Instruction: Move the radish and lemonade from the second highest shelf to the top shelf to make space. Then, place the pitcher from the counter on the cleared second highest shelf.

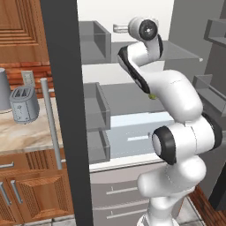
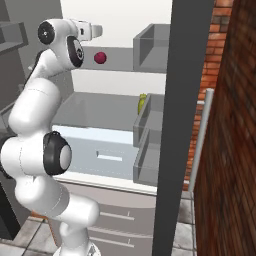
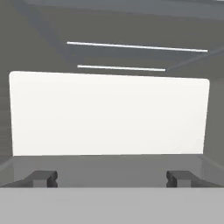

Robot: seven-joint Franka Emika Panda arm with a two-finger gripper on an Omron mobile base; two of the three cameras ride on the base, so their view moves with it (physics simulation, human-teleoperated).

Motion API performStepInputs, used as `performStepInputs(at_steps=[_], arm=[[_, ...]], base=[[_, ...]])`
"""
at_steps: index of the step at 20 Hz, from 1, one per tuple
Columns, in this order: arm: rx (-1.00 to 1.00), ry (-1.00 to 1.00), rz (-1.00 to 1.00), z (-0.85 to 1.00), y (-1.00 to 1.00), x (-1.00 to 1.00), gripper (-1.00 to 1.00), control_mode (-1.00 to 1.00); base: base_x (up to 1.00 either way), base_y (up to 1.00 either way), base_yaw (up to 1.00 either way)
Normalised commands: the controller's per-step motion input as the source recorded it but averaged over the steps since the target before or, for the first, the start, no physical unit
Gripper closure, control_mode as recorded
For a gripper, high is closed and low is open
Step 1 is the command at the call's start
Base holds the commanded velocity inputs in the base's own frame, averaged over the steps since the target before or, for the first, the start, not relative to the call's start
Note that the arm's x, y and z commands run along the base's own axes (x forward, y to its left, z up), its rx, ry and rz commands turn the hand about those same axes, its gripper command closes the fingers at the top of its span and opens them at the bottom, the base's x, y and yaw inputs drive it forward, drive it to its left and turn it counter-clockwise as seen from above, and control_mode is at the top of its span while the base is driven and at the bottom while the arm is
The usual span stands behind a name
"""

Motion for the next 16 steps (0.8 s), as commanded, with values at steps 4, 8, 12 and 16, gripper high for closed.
performStepInputs(at_steps=[4,8,12,16], arm=[[-0.08,0.13,-0.01,-0.59,0.00,-0.83,-1.00,-1.00],[-0.07,0.02,0.00,-0.75,0.00,-0.73,-1.00,-1.00],[-0.02,0.00,0.00,-0.51,-0.09,-0.77,-1.00,-1.00],[0.00,0.05,-0.02,-0.33,-0.38,-0.87,-1.00,-1.00]], base=[[0.00,0.00,0.00],[0.00,0.00,0.00],[0.00,0.00,0.00],[0.00,0.00,0.00]])
